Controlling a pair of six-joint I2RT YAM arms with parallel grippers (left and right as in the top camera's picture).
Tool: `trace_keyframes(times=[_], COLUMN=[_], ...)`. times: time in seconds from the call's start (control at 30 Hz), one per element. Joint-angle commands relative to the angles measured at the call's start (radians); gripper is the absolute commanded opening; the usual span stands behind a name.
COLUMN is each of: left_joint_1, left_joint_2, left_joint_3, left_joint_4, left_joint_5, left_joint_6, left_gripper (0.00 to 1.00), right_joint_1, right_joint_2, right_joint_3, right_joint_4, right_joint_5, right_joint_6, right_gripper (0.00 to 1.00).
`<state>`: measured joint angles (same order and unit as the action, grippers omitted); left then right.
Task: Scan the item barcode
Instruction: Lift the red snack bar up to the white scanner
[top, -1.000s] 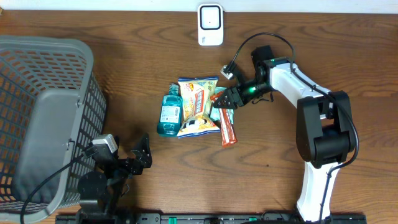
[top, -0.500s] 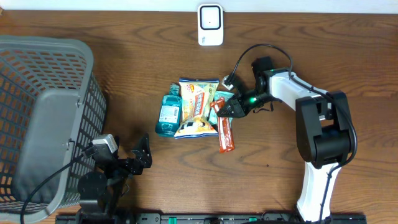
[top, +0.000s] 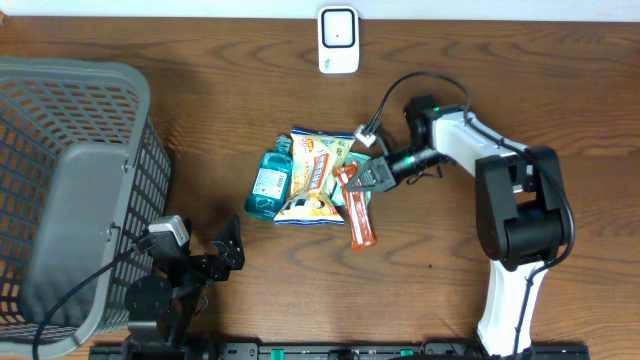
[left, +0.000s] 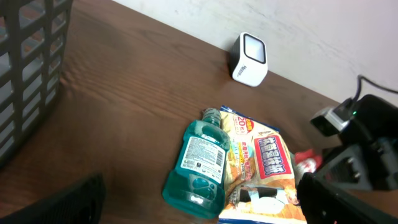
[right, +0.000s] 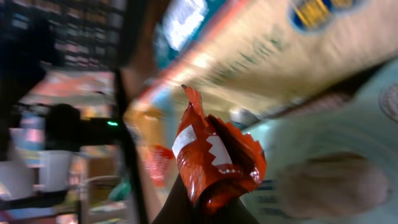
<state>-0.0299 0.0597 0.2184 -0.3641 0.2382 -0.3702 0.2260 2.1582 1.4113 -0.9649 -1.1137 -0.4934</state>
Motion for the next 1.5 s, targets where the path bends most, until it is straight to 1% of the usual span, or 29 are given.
trace_keyframes(times=[0.0,0.07,0.23,0.5,0.63,0.73,0.8,0.9,1.0,1.07,1.13,1.27,1.47], left_joint_1=[-0.004,-0.004,-0.004,-0.004,-0.004,-0.004,-0.004,-0.004,-0.004,-0.004,-0.004,-0.004,-0.004], left_joint_2=[-0.002,-0.002,-0.002,-0.002,-0.002,-0.002,-0.002,-0.002,-0.002,-0.002,-0.002,-0.002,-0.002], left_joint_3=[0.001,0.001,0.001,0.001,0.001,0.001,0.001,0.001,0.001,0.001,0.001,0.001,0.001], left_joint_4=[-0.002,-0.002,-0.002,-0.002,-0.002,-0.002,-0.002,-0.002,-0.002,-0.002,-0.002,-0.002,-0.002], left_joint_5=[0.012,0.012,0.012,0.012,0.012,0.012,0.012,0.012,0.012,0.012,0.012,0.012,0.012], left_joint_6=[-0.013,-0.013,-0.013,-0.013,-0.013,-0.013,-0.013,-0.013,-0.013,-0.013,-0.013,-0.013,-0.013], left_gripper=[0.98,0.98,0.98,0.98,0.98,0.98,0.98,0.98,0.98,0.98,0.98,0.98,0.98], right_joint_1=[-0.033,-0.041,-0.044,-0.044,-0.042,-0.027,-0.003,0.042,0.101,0.14,0.177,0.222,0.224], right_joint_2=[-0.072,-0.114,-0.241,-0.43,-0.501,-0.539,-0.549,-0.547,-0.546,-0.544,-0.534,-0.48,-0.334], right_joint_3=[0.059,0.067,0.067,0.067,0.067,0.067,0.067,0.067,0.067,0.067,0.067,0.067,0.067], right_joint_4=[-0.056,-0.079,-0.109,-0.113,-0.105,-0.03,0.051,0.187,0.333,0.417,0.497,0.647,0.904], right_joint_5=[-0.151,-0.15,-0.151,-0.153,-0.124,0.026,0.159,0.367,0.677,0.852,0.987,1.125,1.277], right_joint_6=[-0.058,-0.053,0.024,0.294,0.313,0.314,0.334,0.485,0.629,0.661,0.661,0.66,0.65], right_gripper=[0.01,0.01,0.01,0.01,0.01,0.01,0.01,0.01,0.01,0.01,0.01,0.01,0.01])
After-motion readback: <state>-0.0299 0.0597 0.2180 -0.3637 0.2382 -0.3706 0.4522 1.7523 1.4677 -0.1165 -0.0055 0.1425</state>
